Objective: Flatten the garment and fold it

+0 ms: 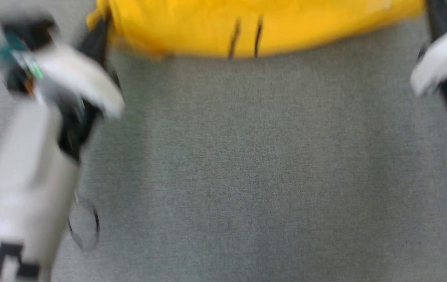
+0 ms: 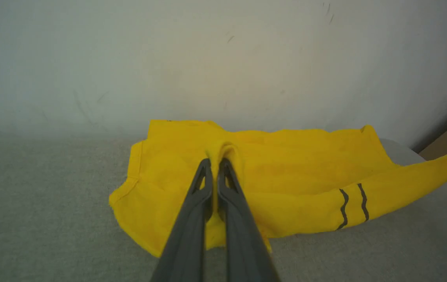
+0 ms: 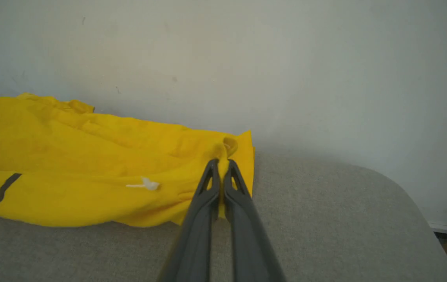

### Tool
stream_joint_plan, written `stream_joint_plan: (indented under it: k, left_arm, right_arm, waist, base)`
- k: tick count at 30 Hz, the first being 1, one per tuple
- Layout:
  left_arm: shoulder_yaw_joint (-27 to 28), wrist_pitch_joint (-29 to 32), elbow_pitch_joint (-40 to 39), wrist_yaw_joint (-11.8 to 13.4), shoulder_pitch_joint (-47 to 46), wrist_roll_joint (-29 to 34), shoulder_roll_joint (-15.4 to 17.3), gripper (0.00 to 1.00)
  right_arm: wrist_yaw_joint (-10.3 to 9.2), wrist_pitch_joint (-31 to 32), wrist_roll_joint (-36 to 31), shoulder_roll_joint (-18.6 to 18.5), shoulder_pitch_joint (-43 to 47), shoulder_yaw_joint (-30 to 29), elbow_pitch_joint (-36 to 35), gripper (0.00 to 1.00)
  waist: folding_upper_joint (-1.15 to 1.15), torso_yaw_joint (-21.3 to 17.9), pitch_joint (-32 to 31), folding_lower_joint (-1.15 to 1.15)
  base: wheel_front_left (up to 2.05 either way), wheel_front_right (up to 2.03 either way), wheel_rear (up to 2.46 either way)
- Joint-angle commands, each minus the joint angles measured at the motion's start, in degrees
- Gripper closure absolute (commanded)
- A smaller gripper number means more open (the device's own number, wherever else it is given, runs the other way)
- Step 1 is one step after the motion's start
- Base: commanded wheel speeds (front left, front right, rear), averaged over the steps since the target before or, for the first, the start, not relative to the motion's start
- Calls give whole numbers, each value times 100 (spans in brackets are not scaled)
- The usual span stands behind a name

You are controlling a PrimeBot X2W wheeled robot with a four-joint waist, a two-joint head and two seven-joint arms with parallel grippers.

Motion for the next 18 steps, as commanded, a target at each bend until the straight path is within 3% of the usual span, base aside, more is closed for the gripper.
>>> stream_joint_plan:
  k: [1, 9, 18]
  left_arm:
    - [-79, 122, -138, -52, 459, -146, 51, 100]
    - [-543, 996, -1052, -56, 2656, -641, 413, 100]
    - [-703, 1333, -1840, 526, 4245, -785, 615, 100]
  right_arm:
    - [-12, 37, 144, 6, 369, -18, -123, 100]
    - [-12, 329, 373, 20, 2256, -341, -766, 100]
    - [-12, 886, 107, 326, 4107, -894, -1398, 100]
  waist:
    - [0, 184, -493, 1]
    - [0, 369, -1196, 1]
    - [0, 525, -1698, 1]
  base:
    - [0, 0, 0]
    - [0, 0, 0]
    - [0, 0, 0]
